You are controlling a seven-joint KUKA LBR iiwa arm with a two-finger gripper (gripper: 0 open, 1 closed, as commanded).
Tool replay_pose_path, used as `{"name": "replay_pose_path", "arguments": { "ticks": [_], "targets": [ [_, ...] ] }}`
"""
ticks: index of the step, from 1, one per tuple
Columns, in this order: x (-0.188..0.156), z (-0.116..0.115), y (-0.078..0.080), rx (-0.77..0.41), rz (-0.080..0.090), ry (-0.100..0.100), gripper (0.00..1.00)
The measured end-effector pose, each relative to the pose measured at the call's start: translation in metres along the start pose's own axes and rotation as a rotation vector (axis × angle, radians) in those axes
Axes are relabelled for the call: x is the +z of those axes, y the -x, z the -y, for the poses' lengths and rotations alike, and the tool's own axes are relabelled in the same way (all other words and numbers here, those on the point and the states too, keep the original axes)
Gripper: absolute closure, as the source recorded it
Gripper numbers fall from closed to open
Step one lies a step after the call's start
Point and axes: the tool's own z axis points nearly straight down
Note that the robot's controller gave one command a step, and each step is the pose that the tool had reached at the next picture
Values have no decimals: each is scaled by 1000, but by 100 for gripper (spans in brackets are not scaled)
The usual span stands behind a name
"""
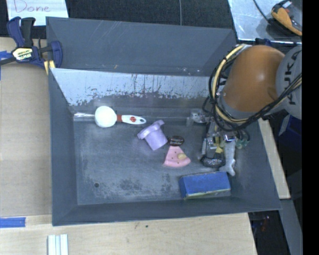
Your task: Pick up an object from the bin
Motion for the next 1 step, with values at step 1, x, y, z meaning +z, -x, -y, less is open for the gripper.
{"name": "replay_pose_path", "arguments": {
  "ticks": [1],
  "targets": [
    [53,8,32,230,-10,-2,0]
  ]
}}
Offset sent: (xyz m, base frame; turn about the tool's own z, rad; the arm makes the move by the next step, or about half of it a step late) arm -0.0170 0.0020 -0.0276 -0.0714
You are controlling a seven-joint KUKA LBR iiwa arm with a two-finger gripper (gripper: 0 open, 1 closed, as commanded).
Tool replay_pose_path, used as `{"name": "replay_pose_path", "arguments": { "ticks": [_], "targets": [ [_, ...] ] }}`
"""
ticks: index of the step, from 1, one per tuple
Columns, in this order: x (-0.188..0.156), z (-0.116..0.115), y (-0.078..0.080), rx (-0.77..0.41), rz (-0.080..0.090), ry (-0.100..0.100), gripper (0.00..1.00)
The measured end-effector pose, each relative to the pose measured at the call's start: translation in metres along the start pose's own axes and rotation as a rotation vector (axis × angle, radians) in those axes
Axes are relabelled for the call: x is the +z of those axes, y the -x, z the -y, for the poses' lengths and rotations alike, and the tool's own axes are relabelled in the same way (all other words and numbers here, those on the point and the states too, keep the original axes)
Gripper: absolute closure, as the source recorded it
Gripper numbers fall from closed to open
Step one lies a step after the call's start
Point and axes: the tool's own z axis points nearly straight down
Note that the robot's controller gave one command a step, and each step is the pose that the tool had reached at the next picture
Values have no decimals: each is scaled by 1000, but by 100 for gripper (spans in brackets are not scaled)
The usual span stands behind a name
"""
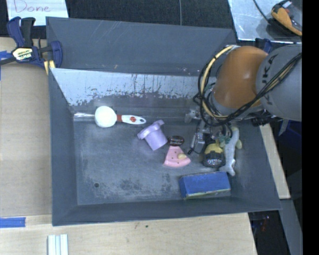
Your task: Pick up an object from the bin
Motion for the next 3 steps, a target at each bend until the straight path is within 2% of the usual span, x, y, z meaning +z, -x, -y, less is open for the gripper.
{"name": "replay_pose_path", "arguments": {
  "ticks": [1,2,3],
  "targets": [
    [-27,0,-52,-302,12,2,0],
    [19,6,3,-22,6,1,0],
    [-99,-11,-69,-272,9,1,0]
  ]
}}
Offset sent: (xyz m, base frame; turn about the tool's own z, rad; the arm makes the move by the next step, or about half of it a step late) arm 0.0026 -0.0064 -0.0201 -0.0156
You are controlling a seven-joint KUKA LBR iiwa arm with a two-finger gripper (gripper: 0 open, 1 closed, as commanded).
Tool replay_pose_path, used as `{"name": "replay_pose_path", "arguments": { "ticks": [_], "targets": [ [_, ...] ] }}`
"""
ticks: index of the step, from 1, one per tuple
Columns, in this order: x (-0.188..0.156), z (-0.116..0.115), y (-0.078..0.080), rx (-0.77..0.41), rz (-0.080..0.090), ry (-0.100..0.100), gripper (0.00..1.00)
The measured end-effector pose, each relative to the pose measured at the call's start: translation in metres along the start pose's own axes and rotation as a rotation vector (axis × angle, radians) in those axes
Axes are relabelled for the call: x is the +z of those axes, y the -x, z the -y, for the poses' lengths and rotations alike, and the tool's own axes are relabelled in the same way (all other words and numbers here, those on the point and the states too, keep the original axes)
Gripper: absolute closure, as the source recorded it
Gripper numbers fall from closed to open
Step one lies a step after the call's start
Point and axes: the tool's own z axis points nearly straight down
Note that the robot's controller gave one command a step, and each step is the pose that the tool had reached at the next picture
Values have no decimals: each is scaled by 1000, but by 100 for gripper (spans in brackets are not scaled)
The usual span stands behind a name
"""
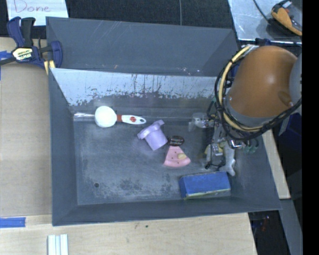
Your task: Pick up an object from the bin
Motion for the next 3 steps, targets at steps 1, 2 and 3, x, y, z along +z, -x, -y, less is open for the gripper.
{"name": "replay_pose_path", "arguments": {
  "ticks": [1,2,3],
  "targets": [
    [-5,8,13,-20,18,-4,0],
    [-17,-28,15,-36,14,-2,0],
    [79,-20,-2,-45,9,-2,0]
  ]
}}
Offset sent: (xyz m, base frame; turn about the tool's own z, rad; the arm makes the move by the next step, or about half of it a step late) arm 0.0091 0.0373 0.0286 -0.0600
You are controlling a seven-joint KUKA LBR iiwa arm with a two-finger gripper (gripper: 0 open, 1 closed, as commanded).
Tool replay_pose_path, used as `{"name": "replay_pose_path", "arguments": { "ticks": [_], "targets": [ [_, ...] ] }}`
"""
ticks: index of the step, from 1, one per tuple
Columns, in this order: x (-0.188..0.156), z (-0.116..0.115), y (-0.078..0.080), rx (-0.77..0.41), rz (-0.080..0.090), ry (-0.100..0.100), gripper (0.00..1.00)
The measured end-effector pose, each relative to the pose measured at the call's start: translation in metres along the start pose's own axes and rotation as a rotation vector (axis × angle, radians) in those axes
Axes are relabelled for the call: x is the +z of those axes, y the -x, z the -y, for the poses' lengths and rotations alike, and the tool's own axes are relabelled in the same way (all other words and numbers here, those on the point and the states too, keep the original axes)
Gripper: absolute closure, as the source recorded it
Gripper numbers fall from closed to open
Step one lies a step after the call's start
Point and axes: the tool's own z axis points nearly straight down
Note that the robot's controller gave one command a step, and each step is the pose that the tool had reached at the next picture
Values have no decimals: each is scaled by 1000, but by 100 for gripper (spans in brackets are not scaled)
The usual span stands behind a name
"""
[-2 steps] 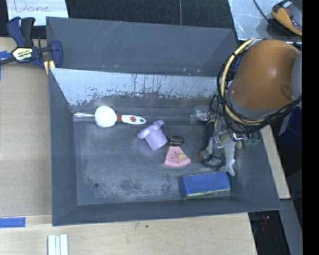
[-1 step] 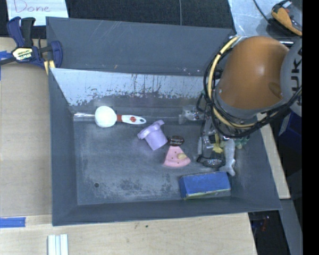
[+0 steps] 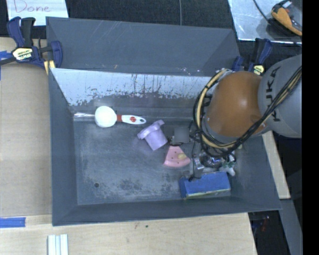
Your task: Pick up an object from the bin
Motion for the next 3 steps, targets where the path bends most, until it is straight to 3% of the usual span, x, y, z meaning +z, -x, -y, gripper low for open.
{"name": "replay_pose_path", "arguments": {
  "ticks": [1,2,3],
  "targets": [
    [-98,-26,61,49,34,-2,0],
    [26,-15,27,263,-7,0,0],
    [-49,-35,63,314,38,2,100]
  ]
}}
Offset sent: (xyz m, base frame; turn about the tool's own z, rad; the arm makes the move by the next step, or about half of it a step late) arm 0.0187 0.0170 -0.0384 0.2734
